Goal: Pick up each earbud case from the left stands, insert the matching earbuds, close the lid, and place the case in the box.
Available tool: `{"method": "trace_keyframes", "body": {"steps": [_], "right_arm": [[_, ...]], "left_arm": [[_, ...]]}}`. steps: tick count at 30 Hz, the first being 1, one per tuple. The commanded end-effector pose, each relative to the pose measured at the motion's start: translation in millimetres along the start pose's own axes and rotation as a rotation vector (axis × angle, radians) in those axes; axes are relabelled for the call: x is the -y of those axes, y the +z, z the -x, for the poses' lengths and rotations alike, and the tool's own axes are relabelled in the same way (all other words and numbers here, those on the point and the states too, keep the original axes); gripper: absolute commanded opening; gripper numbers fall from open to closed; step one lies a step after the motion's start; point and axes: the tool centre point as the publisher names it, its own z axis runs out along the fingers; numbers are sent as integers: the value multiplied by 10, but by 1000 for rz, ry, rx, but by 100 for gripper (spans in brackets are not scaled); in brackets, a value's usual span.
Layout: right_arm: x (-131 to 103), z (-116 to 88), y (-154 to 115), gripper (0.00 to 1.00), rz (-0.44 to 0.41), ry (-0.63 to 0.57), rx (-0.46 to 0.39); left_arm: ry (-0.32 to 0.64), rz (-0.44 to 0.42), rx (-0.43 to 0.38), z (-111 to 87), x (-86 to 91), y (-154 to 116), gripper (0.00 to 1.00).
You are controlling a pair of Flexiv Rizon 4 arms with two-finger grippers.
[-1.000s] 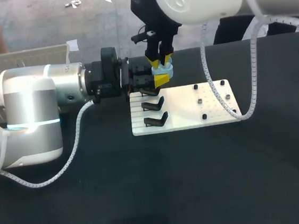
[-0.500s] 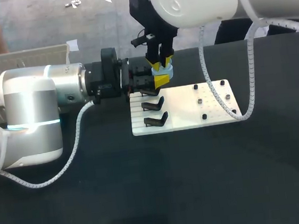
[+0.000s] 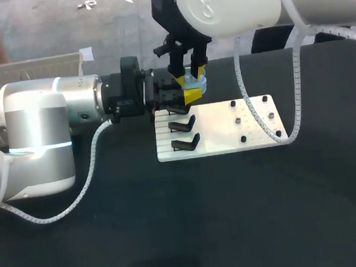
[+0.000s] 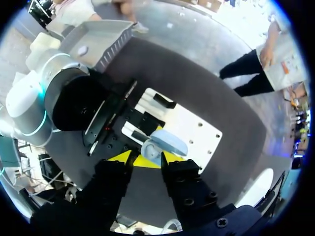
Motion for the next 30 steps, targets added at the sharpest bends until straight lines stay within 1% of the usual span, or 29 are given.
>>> {"method": "trace_keyframes", "body": {"steps": [1,4,6,8,9,14,16,19,22,26,30], "right_arm": [[10,-12,-57,36,3,3,18],[24,13,-186,37,17,10,61],[74,70,-248,38,13,26,101],[155,166,-259,40,4,48,140],[178,194,-253,40,4,55,145],[335,358,-186,39,-7,98,198],[383,393,-143,38,-12,107,199],[442,421,-46,39,-7,133,195],[476,420,38,38,-2,149,175],[449,365,95,37,3,151,143],[389,285,100,37,7,150,135]], "left_arm": [[4,4,4,-1,12,-1,0],[4,4,4,-1,12,-1,0],[4,4,4,-1,12,-1,0],[4,4,4,-1,12,-1,0],[4,4,4,-1,12,-1,0],[4,4,4,-1,12,-1,0],[4,4,4,-1,12,-1,0],[4,4,4,-1,12,-1,0],[4,4,4,-1,12,-1,0],[4,4,4,-1,12,-1,0],[4,4,4,-1,12,-1,0]]}}
